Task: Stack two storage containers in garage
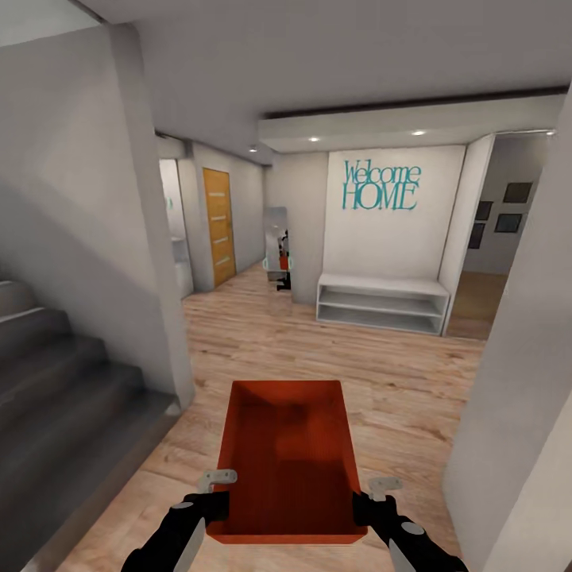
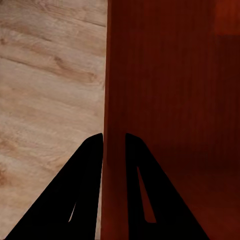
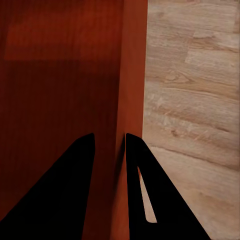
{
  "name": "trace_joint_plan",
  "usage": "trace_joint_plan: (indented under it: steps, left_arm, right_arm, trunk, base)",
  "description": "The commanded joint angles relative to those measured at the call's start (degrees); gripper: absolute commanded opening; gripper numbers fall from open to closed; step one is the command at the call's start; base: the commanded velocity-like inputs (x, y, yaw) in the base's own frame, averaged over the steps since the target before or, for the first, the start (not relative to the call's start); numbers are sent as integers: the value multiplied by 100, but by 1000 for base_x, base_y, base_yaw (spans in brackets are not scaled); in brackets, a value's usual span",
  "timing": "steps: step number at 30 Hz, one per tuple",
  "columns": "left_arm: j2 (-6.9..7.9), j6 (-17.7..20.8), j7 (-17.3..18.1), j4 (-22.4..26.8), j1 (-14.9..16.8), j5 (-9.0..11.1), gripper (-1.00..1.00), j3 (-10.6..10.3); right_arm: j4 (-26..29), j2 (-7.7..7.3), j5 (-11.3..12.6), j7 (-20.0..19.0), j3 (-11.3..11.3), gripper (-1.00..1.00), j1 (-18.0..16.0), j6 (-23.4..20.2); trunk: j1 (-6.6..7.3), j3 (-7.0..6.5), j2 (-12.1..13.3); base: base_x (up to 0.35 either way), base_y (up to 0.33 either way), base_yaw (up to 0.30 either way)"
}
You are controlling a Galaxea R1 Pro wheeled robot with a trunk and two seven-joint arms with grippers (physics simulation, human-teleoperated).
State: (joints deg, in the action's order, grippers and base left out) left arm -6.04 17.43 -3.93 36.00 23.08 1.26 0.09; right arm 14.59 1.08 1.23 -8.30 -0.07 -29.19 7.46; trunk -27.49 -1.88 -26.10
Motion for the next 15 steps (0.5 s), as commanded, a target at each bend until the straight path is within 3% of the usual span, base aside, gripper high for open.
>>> trace_joint_plan:
  steps: [1, 15]
  left_arm:
    - [191, 42, -55, 3, 3, -91, -100, 88]
    - [191, 42, -55, 3, 3, -91, -100, 88]
  right_arm:
    - [9, -38, 44, -49, 156, -100, 1, 18]
    - [9, -38, 44, -49, 160, -100, 1, 18]
  trunk:
    - [-5, 1, -3]
    - [-5, 1, -3]
  base:
    - [329, 0, 0]
    - [329, 0, 0]
